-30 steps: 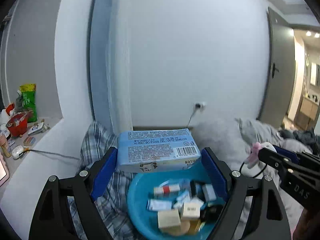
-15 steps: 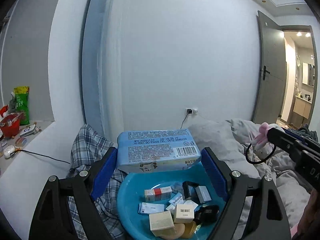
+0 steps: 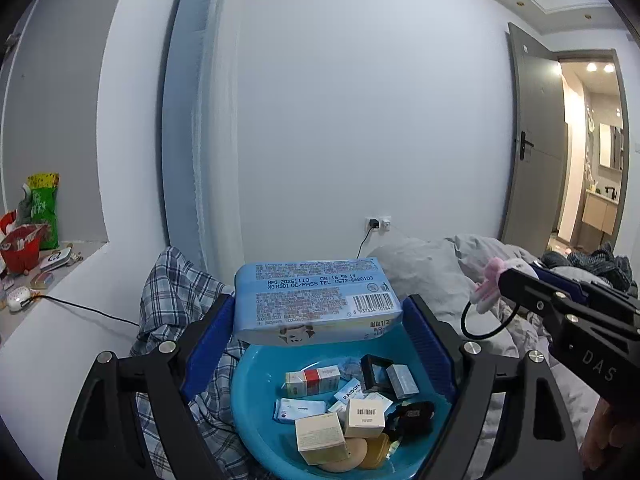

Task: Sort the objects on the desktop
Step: 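Lift the wipes packet and plush toy up over the blue basin, then lower the wipes packet into the basin and open the left gripper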

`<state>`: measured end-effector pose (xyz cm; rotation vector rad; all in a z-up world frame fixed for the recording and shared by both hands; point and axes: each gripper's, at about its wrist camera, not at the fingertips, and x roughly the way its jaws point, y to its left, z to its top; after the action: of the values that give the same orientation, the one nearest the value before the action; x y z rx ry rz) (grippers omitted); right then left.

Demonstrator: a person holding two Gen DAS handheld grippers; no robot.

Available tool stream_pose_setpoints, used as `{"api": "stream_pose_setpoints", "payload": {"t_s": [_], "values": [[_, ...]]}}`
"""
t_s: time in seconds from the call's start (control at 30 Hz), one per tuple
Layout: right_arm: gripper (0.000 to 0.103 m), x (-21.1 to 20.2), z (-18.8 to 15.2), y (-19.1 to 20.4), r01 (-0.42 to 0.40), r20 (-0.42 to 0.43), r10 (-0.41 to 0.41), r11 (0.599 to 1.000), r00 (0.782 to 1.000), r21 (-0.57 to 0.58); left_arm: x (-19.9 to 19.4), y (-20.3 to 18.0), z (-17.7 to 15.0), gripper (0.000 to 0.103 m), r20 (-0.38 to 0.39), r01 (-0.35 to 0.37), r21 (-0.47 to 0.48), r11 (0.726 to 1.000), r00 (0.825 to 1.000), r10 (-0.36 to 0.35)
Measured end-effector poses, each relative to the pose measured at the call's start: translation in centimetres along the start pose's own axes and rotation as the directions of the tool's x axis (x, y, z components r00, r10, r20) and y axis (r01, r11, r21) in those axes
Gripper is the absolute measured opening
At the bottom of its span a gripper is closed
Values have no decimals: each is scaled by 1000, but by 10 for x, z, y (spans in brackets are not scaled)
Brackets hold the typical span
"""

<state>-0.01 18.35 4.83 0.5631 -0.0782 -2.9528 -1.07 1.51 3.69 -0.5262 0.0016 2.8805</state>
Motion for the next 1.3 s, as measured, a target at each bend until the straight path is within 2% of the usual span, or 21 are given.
{"api": "stream_pose_setpoints", "payload": {"t_s": [0.23, 0.4, 0.53, 0.73, 0.8, 0.9, 0.97, 1.03, 1.2, 1.3], "values": [[27, -1, 0, -3, -9, 9, 9, 1000, 1000, 12, 1, 0, 0, 86, 6, 0, 10, 1000, 1000, 0], [27, 4, -2, -7, -2, -8, 3, 1000, 1000, 22, 9, 0, -4, 86, -12, 25, -5, 1000, 1000, -25], [27, 12, -6, -10, 1, -35, 0, 1000, 999, 30, 20, 0, -10, 86, -27, 4, 0, 1000, 1000, -4], [27, 34, -18, -16, 19, -96, -15, 999, 995, 42, 49, 4, -26, 86, -102, 6, -30, 1000, 995, -10], [27, 45, -24, -20, 3, -134, 6, 998, 991, 66, 59, 5, -32, 86, -124, 5, -39, 999, 992, -10], [27, 61, -34, -25, 4, -186, 14, 995, 982, 96, 74, 6, -44, 86, -140, -21, -36, 999, 990, 16], [27, 70, -41, -27, 18, -211, 2, 996, 977, 92, 90, 4, -56, 86, -179, -63, -10, 998, 982, 60], [27, 78, -47, -28, 29, -239, -7, 996, 971, 88, 104, 3, -68, 86, -213, -76, 1, 997, 974, 74], [27, 93, -60, -31, 32, -289, -3, 995, 957, 94, 133, 3, -91, 86, -301, -71, -6, 997, 951, 66], [27, 100, -67, -31, 36, -312, -6, 995, 950, 91, 143, 6, -99, 86, -344, -43, -45, 998, 939, 25]]}}
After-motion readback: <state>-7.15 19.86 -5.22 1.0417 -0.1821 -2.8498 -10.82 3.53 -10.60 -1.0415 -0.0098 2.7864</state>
